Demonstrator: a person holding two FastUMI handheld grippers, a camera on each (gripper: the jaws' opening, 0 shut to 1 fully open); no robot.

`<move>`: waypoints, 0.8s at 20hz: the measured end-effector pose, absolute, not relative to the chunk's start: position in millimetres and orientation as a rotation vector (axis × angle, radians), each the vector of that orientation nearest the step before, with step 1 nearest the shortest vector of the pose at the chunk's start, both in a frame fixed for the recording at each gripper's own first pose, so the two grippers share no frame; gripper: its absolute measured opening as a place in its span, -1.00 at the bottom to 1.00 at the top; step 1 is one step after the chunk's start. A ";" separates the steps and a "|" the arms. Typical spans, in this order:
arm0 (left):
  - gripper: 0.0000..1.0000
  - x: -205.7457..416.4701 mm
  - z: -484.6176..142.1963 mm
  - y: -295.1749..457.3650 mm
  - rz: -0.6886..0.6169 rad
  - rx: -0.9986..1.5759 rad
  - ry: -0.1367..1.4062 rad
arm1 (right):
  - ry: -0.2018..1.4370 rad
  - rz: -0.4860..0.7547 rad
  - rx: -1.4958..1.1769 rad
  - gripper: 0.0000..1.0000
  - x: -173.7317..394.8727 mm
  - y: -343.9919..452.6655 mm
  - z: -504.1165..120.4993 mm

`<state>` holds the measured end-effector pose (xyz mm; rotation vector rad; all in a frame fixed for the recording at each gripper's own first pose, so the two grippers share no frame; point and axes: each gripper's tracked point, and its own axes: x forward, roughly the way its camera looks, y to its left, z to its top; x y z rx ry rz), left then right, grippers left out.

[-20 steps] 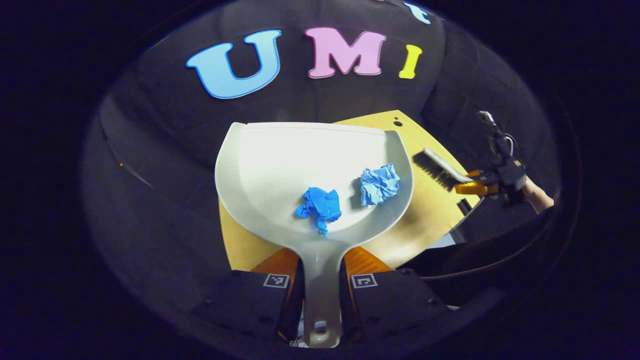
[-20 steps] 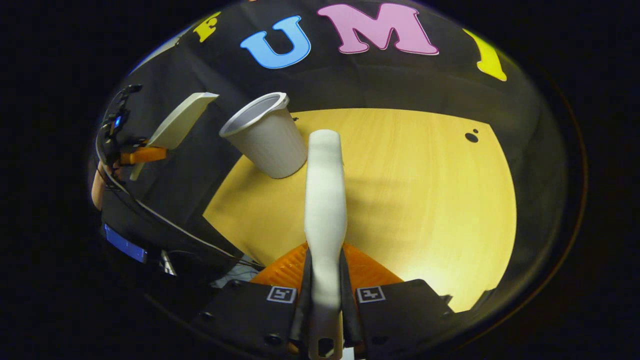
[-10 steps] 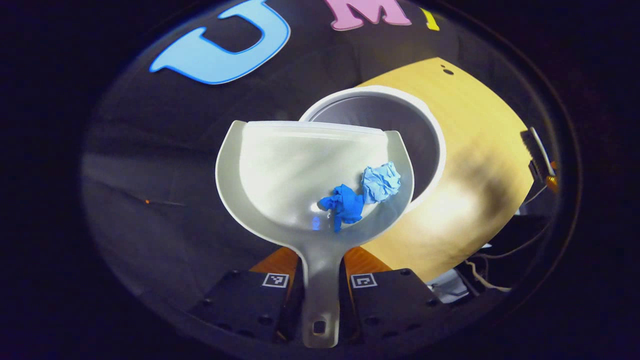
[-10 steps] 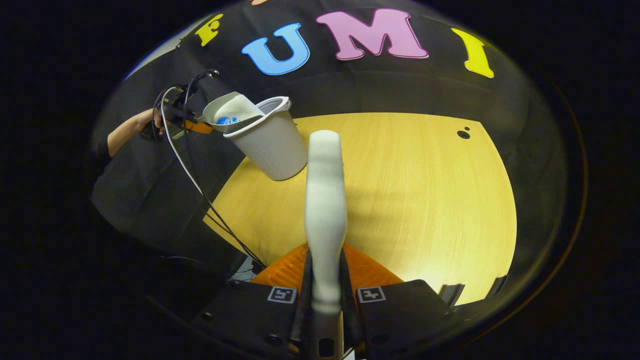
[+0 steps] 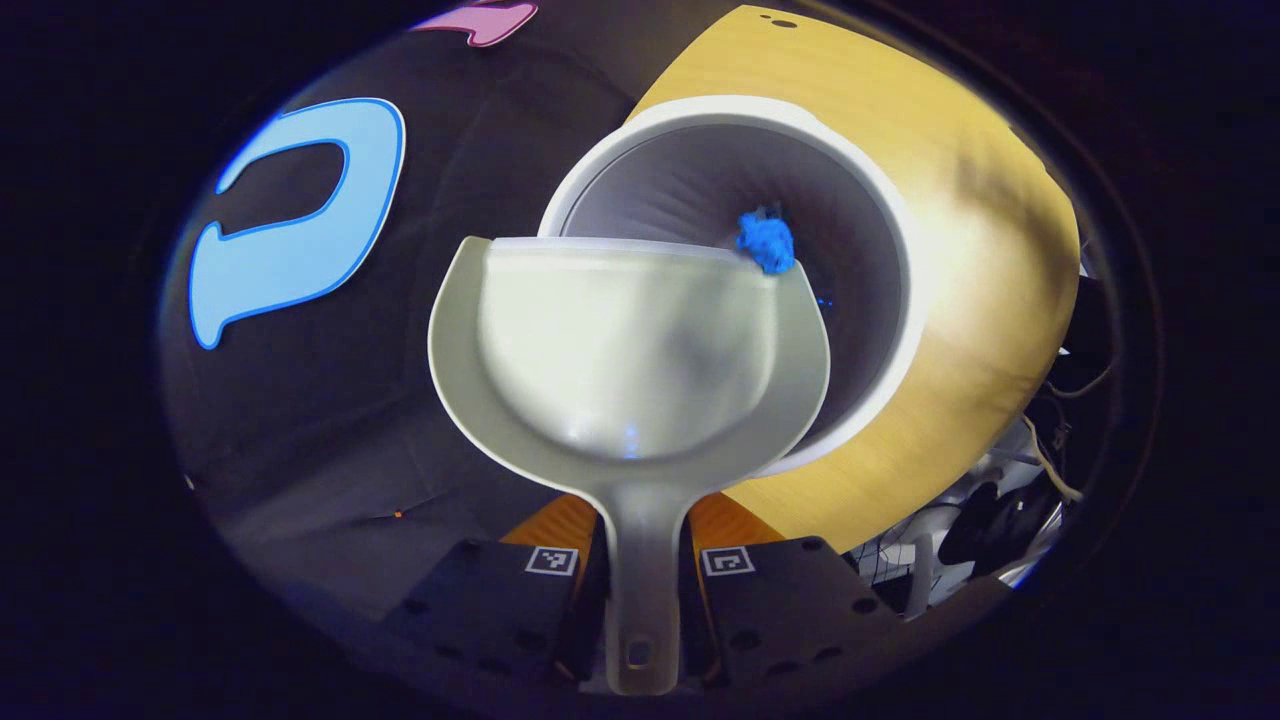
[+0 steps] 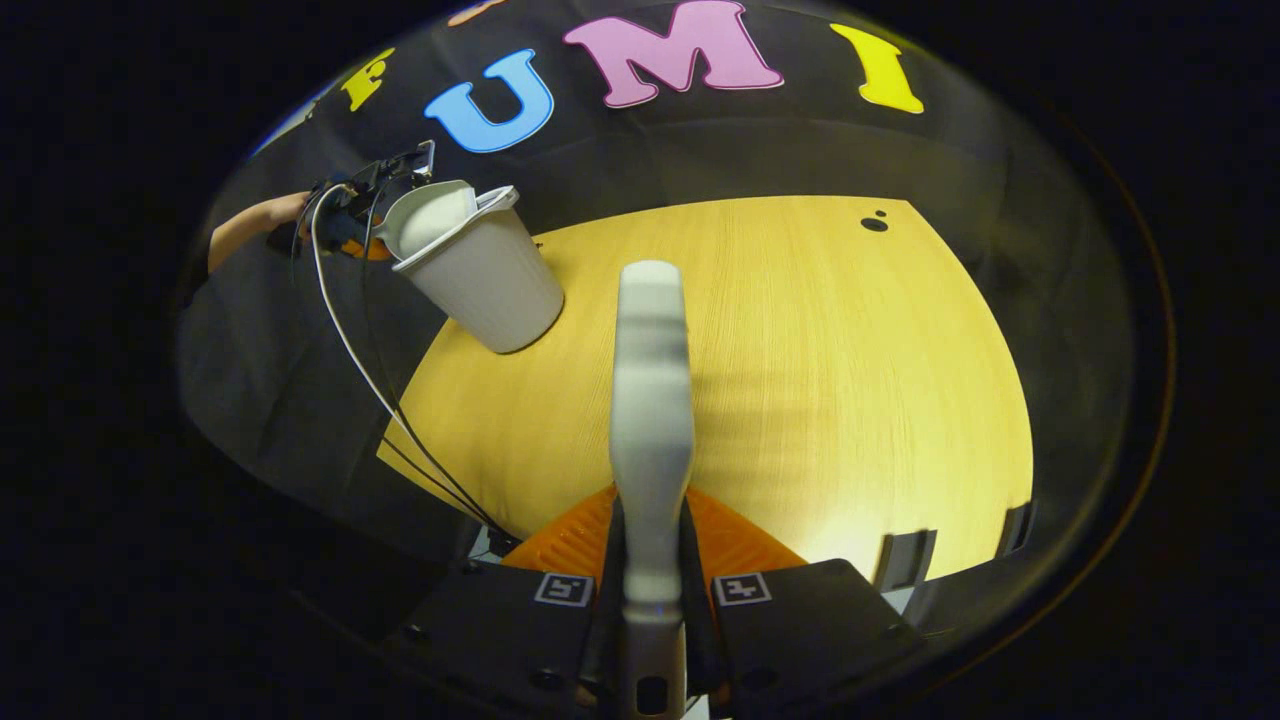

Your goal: Pick up the small broom and dustpan from the desktop, sweep the trash into the dustpan with the broom, and then empty the trash into the garbage bin.

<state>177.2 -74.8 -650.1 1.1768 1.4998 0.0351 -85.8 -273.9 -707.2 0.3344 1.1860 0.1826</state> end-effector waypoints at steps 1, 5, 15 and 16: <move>-0.43 174.3 -659.0 -72.2 0.032 1.197 1.500 | 1.190 0.188 0.363 -0.41 -87.4 -267.5 -709.8; -0.43 172.5 -649.4 -84.2 0.053 1.185 1.435 | 1.216 0.203 0.377 -0.41 -92.9 -257.9 -722.3; -0.43 169.7 -605.7 -101.3 0.047 0.892 1.073 | 1.200 0.169 0.278 -0.40 -62.3 -275.7 -701.0; -0.43 169.8 -606.9 -101.1 0.055 0.842 1.039 | 1.196 0.163 0.275 -0.41 -59.4 -276.0 -698.0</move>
